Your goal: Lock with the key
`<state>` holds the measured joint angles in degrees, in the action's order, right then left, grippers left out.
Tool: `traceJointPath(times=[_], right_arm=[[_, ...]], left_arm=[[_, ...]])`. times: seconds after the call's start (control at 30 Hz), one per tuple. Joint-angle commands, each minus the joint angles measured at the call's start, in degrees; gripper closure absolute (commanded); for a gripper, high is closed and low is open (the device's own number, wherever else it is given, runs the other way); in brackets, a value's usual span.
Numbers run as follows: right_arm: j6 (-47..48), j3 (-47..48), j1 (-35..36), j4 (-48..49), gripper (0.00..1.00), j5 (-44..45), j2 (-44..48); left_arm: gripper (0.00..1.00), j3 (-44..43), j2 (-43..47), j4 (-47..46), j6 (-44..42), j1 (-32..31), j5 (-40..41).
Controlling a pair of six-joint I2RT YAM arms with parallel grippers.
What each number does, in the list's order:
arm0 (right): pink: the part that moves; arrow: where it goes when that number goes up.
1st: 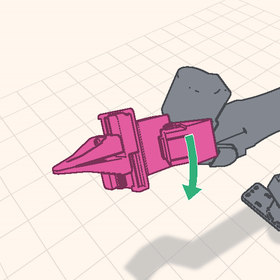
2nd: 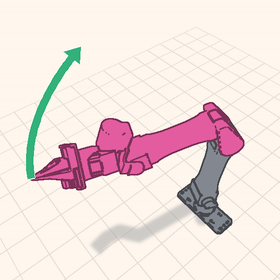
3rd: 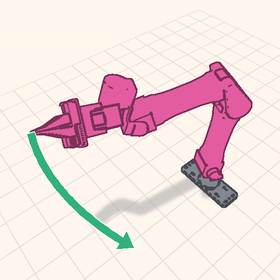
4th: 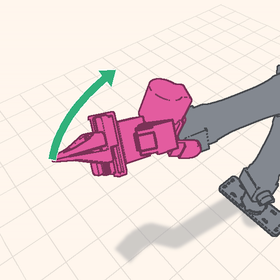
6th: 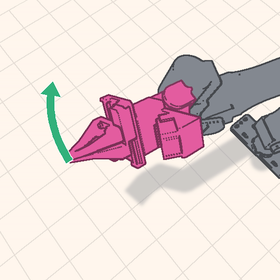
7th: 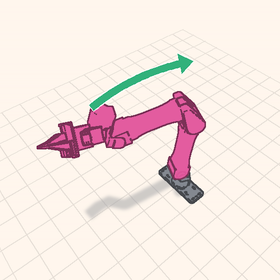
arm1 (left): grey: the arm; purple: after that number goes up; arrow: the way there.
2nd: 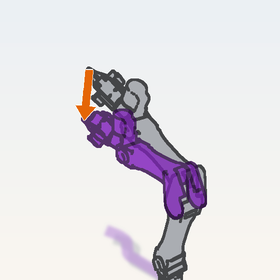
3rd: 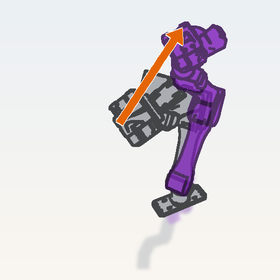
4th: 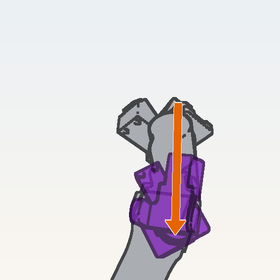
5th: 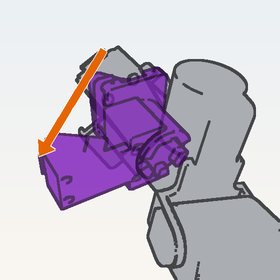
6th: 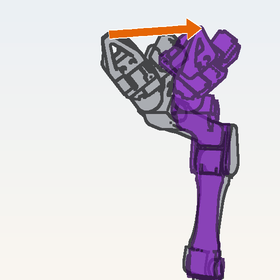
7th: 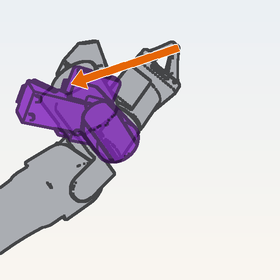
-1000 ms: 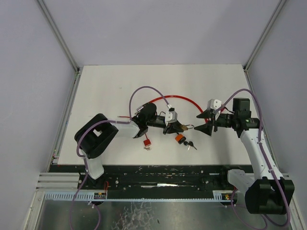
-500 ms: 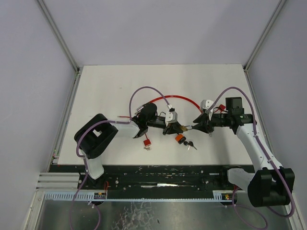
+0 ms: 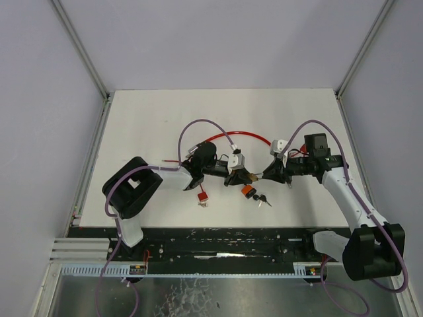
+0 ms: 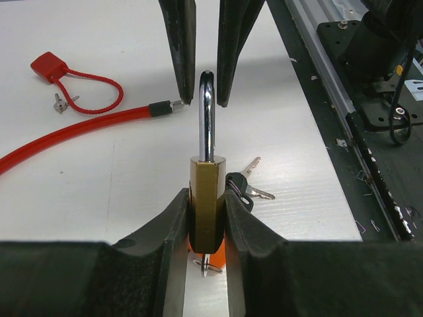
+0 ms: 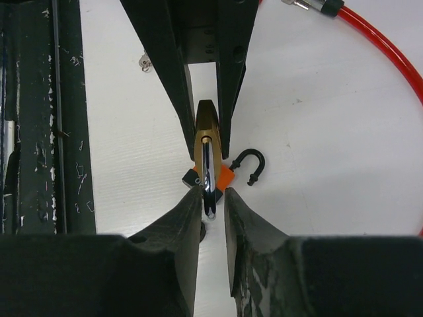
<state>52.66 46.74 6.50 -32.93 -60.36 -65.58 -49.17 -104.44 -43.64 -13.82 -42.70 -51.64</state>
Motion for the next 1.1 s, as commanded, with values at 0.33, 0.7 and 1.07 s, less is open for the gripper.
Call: traceJointPath(times=[0.33,0.7,1.07], right_arm=[[4.1,4.1,1.9,-5.9,1.0,-1.5,-0.9],[1.0,7.9,-1.4,-8.0,1.0,-8.3,0.6],[1.7,7.4,-1.6,-7.6,1.0,-7.9,1.2]], left_arm=[[1.0,-2.5,1.7,-4.0,0.8,0.2,-1.1],[0.49,-0.4,0.4,-15.9,8.5,1.8,-4.0],[0.51,-0.3,-0.9,-20.8,13.1,2.3,-7.7]])
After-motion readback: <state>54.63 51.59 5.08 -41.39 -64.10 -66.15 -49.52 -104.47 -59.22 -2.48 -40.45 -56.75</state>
